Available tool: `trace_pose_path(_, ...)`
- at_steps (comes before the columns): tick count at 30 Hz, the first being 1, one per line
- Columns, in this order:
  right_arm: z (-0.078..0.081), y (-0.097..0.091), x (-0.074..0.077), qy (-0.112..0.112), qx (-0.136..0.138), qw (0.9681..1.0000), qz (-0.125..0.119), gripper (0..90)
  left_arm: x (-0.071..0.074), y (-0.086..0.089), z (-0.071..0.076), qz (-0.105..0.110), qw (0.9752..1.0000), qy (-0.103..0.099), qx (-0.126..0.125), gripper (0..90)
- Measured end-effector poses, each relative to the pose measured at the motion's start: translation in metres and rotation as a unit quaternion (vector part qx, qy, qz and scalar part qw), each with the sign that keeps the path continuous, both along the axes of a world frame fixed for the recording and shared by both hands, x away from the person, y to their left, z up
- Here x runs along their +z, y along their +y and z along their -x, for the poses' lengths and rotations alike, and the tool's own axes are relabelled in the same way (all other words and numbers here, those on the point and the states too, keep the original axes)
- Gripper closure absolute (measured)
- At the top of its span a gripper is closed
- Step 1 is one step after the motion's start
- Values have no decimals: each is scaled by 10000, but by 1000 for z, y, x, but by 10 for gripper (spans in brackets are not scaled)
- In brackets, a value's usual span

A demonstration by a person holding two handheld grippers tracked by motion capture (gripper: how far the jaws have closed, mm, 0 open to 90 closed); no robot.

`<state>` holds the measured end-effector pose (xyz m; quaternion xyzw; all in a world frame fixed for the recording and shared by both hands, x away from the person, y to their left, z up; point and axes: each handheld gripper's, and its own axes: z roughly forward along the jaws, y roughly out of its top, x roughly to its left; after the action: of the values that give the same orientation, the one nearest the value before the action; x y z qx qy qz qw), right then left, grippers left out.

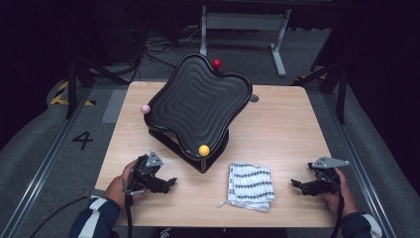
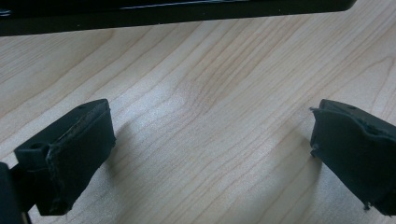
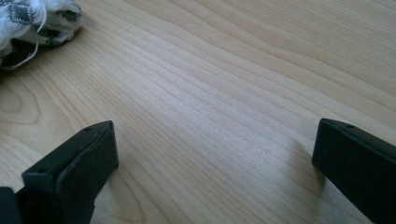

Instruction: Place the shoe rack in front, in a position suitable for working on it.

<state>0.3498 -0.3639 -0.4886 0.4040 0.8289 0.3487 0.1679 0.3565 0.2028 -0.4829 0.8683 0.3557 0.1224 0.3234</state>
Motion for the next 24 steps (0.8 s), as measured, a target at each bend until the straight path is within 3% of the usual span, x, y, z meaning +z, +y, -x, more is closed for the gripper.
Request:
trace_pose_path(6, -1, 0, 0, 15, 53, 10000, 11, 4, 0, 4, -8, -32, 9993, -26, -377, 0)
trace_pose_path(14, -2, -1, 1, 50, 188, 9998, 37, 4, 0, 10, -4, -29, 9996, -30, -292, 3)
trace_pose_path(24, -1, 3, 2, 94, 75, 9999, 101, 5, 0, 13, 4, -1, 10000, -28, -83, 7)
